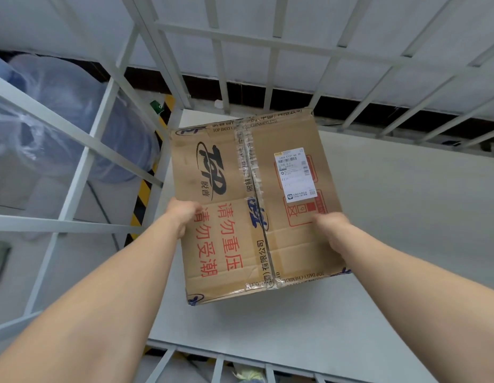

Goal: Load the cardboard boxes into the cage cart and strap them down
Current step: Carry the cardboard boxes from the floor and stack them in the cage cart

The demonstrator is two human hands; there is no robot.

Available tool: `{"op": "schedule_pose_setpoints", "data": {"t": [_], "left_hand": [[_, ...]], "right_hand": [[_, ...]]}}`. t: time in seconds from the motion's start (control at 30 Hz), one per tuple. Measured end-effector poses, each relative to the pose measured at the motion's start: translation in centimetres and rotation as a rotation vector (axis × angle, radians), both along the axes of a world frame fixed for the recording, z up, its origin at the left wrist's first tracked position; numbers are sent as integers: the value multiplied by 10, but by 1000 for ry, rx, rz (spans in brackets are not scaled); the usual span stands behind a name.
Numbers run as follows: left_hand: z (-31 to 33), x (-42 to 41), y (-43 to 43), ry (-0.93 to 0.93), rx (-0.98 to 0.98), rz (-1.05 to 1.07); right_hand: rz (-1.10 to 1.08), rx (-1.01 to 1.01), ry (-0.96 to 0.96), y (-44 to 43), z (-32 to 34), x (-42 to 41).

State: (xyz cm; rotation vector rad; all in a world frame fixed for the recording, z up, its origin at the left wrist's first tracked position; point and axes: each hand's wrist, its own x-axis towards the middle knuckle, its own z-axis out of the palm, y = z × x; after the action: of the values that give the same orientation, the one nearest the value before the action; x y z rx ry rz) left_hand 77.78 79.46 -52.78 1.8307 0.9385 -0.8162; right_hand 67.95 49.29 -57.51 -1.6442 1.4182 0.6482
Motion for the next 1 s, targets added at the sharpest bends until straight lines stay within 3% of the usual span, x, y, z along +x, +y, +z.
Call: {"op": "schedule_pose_setpoints", "data": {"t": [0.17, 0.3, 0.37, 0.47, 0.53, 0.6, 0.7, 0.8, 0.9, 1.0], "left_hand": [[-8, -16, -18, 74, 7, 43], [-14, -36, -41, 156, 64, 67], [-3, -52, -65, 274, -20, 37], [8, -67, -97, 402, -91, -59], [5, -62, -108, 246, 116, -137], [6, -45, -114, -25, 408, -353], [7, -17, -127, -275, 505, -678], [-6, 5, -131, -259, 470, -875], [-16, 16, -129, -177, 374, -822], [-19, 13, -127, -160, 396, -768]], "right_hand": [[-8, -71, 161, -7, 17, -9], [85, -124, 31, -34, 35, 3], [110, -161, -36, -41, 39, 2], [142, -254, 47, -40, 39, -13], [140, -300, 146, -43, 41, -28], [111, -336, 198, -53, 39, -40], [24, -353, 234, -76, 38, -51], [-140, -275, 194, -96, 28, -62], [-266, -166, 111, -101, 18, -69], [-268, -184, 58, -96, 19, -64]]}}
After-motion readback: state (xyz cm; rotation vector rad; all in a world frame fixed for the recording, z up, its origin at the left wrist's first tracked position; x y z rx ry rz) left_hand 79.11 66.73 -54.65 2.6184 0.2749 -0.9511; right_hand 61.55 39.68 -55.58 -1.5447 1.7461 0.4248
